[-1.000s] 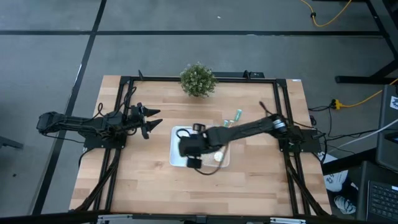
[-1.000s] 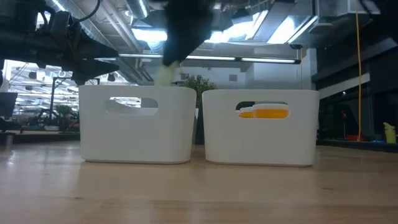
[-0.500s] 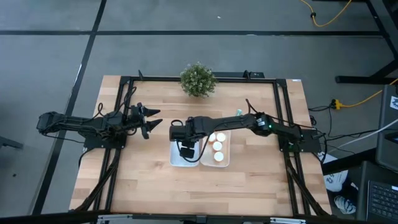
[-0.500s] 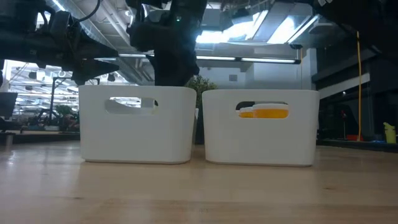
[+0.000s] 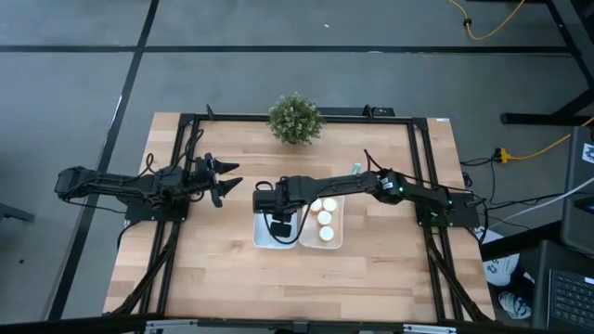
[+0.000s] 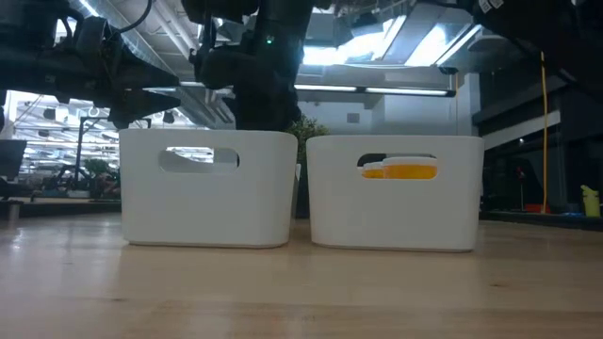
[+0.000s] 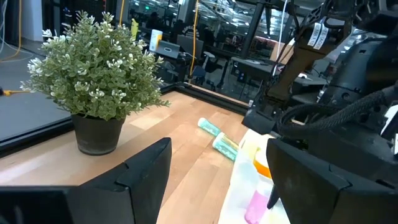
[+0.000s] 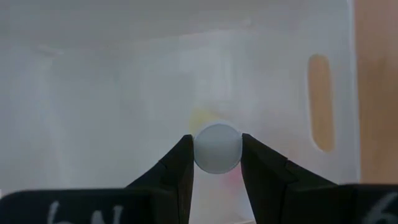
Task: Pick and place medicine bottles into bin by pill shape (circle, oval)
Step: Put the yellow tablet bottle into the left white bin, then put the blue tablet bottle into the left white bin
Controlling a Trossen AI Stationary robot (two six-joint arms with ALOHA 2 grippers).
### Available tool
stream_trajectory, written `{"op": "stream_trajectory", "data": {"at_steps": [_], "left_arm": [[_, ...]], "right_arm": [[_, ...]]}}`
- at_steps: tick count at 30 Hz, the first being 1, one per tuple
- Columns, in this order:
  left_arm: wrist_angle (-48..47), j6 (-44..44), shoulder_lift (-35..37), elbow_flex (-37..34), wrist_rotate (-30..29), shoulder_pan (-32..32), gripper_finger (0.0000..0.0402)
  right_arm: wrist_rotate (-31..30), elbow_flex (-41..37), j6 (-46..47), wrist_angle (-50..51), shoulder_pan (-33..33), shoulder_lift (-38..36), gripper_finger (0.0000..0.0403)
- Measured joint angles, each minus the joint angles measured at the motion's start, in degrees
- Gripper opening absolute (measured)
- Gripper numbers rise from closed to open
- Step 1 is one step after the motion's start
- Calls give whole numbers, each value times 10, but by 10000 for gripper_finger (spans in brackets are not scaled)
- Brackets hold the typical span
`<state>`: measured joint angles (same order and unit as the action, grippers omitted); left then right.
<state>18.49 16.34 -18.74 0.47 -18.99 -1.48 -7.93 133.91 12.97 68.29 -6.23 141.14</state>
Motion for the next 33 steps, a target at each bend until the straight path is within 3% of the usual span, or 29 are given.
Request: {"op": "stream_trajectory", "data": {"at_steps": [21,33], "left_arm": [[0,0,0,0,0,0,255],[0,0,0,0,0,0,255]], "right_arm": [[7,0,3,-10,-9,13,117],[1,7,4,-5,-10,18,199]]}}
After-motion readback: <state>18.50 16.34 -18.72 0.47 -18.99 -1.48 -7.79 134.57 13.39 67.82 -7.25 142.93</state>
